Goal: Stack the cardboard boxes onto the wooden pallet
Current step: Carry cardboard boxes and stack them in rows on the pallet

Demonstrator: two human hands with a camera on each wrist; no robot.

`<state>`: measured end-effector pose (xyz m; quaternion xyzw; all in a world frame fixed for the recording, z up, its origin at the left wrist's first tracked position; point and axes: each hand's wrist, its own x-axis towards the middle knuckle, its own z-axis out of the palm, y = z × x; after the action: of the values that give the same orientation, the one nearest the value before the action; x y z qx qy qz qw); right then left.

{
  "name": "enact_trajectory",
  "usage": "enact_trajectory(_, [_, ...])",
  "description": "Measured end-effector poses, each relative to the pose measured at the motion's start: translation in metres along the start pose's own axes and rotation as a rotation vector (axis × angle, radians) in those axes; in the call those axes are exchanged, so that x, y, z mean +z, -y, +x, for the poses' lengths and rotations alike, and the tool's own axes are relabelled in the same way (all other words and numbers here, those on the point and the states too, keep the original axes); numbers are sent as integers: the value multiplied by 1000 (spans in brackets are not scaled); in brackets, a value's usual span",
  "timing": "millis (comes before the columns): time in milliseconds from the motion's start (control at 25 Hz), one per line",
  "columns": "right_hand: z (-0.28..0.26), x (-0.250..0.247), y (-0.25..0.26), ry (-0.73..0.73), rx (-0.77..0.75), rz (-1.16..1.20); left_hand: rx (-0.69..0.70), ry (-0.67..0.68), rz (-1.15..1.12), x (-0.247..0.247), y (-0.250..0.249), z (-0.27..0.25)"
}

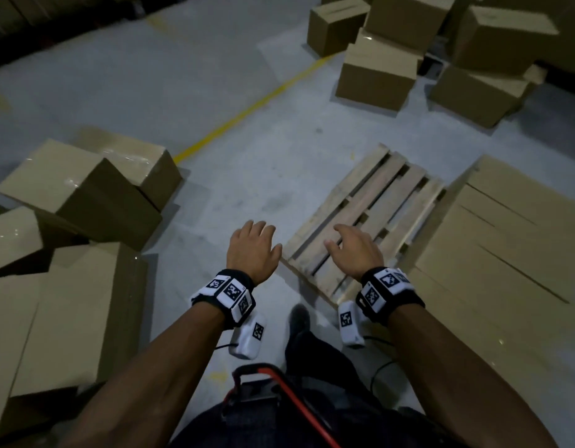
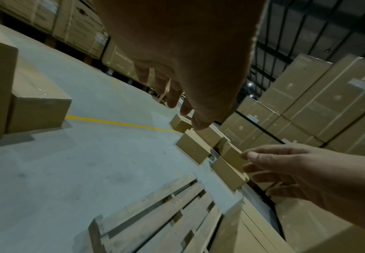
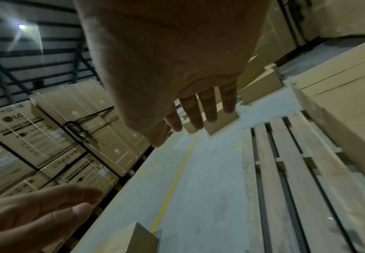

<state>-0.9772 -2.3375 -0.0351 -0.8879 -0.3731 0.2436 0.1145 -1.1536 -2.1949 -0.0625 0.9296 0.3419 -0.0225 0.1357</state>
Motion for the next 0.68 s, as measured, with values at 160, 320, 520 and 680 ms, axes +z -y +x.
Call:
enact_trajectory(160, [103, -2, 26, 43, -42, -1, -70, 21, 35, -7, 40, 79])
enact_trajectory(320, [216, -36, 57, 109, -87, -36, -141, 7, 45, -42, 70, 178])
enact_trajectory(520, [324, -93, 96, 63, -114, -63, -171, -44, 21, -88, 87, 287])
enact_trajectory(680, [401, -120, 109, 19, -79, -36, -146, -59, -5, -102, 103, 380])
